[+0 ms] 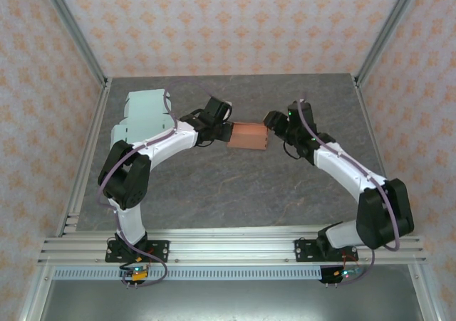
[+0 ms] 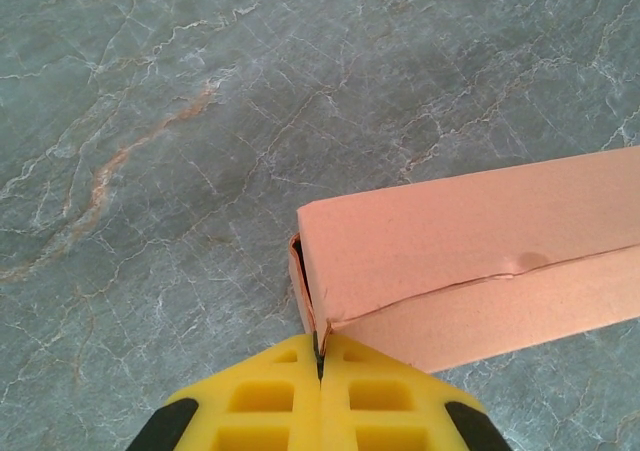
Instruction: Fold the paper box
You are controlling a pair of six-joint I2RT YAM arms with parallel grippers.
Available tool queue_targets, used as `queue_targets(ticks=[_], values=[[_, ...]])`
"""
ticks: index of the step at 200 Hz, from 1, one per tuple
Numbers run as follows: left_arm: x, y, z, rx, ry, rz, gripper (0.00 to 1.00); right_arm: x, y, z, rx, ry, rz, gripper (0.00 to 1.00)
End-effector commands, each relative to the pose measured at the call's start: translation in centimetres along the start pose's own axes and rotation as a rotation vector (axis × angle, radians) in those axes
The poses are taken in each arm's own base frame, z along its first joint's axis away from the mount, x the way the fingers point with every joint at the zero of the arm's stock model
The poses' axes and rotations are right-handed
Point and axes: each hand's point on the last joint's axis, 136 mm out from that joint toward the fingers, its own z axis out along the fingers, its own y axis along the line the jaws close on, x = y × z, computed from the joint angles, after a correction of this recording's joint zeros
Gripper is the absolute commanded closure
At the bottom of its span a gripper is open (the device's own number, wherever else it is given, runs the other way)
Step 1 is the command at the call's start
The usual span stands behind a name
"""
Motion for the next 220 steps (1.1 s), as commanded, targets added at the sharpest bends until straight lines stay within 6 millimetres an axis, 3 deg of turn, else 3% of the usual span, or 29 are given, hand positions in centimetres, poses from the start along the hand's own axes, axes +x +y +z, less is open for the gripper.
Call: queue_targets(ticks=[1,12,30,49,66,87,106,145,186,220], values=[[4.1,2.0,1.8,-0.089,0.141,0.035,0.95,-0.5,-0.5,0.3,0.061,0.034,0.199,0.4],[4.0,1.9,1.7,-0.092,0.143,0.037,0.95,-0.9,-0.3,0.3,0.075,0.037,0.13,0.4],[3.7,1.7,1.5,-0.083,0.142,0.035,0.95,-0.3,0.0,0.3,0.057,0.086,-0.142,0.45],[4.1,1.7,2.3,-0.084,0.17,0.039,0.95,1.1,-2.5,0.1,0.121,0.131,-0.399,0.47],[4.0,1.6,2.1,-0.083,0.175,0.042,0.95,2.2,-3.7,0.2,0.123,0.161,-0.497,0.48],[3.9,1.5,2.1,-0.074,0.173,0.041,0.95,3.2,-3.3,0.9,0.069,0.2,-0.543,0.55],[3.9,1.4,2.1,-0.076,0.181,0.042,0.95,3.4,-2.8,1.6,0.037,0.211,-0.558,0.55],[4.0,1.5,2.0,-0.077,0.184,0.046,0.95,2.5,-2.8,2.9,0.063,0.197,-0.599,0.56],[4.1,1.4,2.1,-0.073,0.19,0.047,0.95,1.7,-1.7,4.1,0.064,0.212,-0.62,0.72],[3.9,1.5,2.1,-0.082,0.192,0.043,0.95,0.7,-0.6,3.8,0.082,0.207,-0.644,0.71]])
